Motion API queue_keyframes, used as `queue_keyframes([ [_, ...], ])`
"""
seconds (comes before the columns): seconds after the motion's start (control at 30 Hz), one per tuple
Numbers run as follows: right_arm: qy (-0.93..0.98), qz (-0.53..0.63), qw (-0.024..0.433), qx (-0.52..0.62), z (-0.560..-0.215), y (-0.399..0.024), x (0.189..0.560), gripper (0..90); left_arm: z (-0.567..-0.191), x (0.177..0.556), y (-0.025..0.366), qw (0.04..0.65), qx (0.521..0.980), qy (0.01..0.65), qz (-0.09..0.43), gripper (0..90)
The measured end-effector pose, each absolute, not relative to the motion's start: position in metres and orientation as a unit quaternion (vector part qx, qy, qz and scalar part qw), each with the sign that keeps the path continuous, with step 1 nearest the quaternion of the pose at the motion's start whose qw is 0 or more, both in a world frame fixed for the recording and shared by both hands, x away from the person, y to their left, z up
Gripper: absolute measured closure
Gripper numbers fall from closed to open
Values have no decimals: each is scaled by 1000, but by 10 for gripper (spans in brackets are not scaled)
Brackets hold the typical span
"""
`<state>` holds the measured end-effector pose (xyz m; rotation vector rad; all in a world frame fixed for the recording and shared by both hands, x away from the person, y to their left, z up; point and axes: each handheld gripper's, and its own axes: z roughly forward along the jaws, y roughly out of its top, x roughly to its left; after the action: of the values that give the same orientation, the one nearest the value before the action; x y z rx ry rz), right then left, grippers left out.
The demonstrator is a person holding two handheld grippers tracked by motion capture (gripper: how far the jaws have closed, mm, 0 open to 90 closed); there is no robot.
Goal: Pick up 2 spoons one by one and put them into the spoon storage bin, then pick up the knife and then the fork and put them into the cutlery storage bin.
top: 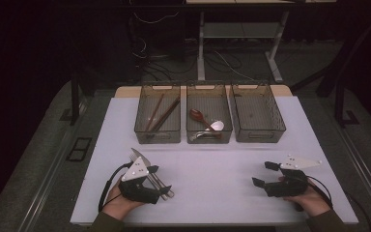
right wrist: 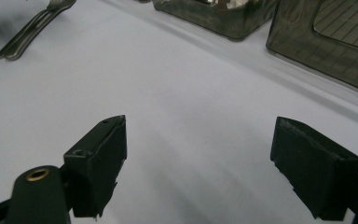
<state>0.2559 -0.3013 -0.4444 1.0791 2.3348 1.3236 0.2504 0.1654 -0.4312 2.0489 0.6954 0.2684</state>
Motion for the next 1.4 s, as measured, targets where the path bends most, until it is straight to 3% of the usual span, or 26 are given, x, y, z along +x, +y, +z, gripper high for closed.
queue_keyframes([
  [0.3, 804, 447, 124, 373, -447, -304, 253, 181, -427, 250, 173, 434, 848, 289, 99, 686],
  [0.5, 809, 444, 126, 365, -447, -302, 252, 181, -425, 255, 178, 407, 855, 301, 110, 888],
  [0.8, 808, 443, 125, 368, -447, -304, 252, 180, -430, 270, 193, 389, 854, 328, 108, 889],
  [1.4, 807, 442, 128, 369, -448, -305, 252, 181, -442, 266, 174, 372, 876, 300, 71, 890],
])
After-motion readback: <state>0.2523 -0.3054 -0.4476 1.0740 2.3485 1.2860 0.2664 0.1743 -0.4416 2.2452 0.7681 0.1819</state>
